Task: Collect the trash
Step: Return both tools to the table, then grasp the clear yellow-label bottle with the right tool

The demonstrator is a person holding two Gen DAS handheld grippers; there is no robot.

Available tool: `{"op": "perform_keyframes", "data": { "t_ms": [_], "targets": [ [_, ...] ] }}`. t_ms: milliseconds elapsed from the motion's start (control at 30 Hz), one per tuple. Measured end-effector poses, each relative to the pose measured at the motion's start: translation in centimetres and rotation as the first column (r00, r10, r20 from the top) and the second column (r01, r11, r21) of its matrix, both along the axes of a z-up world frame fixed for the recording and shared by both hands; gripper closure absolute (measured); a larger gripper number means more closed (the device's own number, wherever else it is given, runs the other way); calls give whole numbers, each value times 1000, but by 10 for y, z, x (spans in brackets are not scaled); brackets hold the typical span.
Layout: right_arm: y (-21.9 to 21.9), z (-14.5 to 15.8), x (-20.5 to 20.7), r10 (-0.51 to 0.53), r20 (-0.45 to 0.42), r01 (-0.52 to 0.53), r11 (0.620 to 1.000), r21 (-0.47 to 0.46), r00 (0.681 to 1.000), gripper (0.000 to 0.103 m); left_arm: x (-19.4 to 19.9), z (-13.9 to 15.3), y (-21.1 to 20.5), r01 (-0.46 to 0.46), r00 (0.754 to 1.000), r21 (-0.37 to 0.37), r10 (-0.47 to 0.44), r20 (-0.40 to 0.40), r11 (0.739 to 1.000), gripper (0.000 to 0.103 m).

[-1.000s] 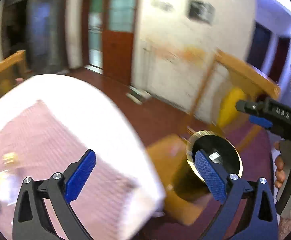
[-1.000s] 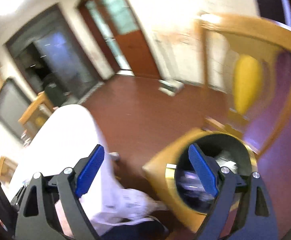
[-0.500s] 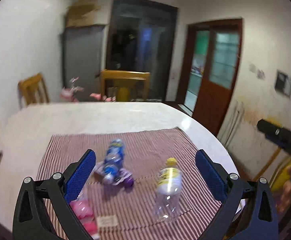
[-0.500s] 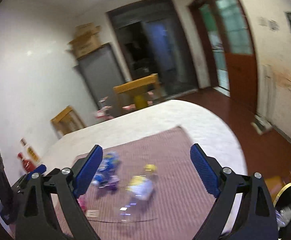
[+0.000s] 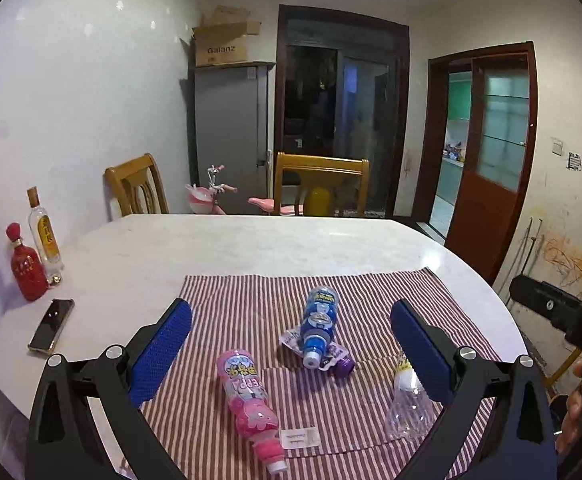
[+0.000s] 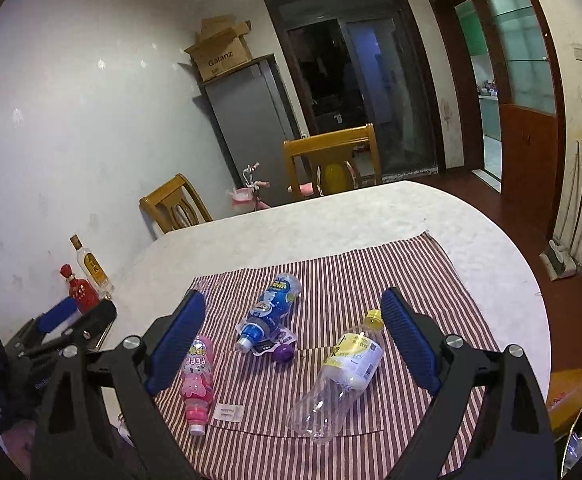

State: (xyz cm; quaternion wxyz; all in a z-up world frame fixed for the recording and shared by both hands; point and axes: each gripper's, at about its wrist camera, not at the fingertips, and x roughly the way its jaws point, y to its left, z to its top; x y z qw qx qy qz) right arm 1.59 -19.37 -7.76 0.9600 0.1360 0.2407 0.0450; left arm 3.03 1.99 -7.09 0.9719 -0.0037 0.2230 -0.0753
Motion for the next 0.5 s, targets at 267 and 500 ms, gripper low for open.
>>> {"op": "perform_keyframes", "data": {
  "t_ms": [267, 500],
  "targets": [
    [4, -2, 8, 2, -3, -2, 1000, -4, 1000, 14, 2, -1, 2, -3, 1000, -2, 3, 8, 1000, 6],
    [4, -4, 10, 3, -7, -3, 1000, -3, 1000, 14, 2, -2, 2, 0, 1000, -1, 0, 9, 1000, 6]
  ]
}}
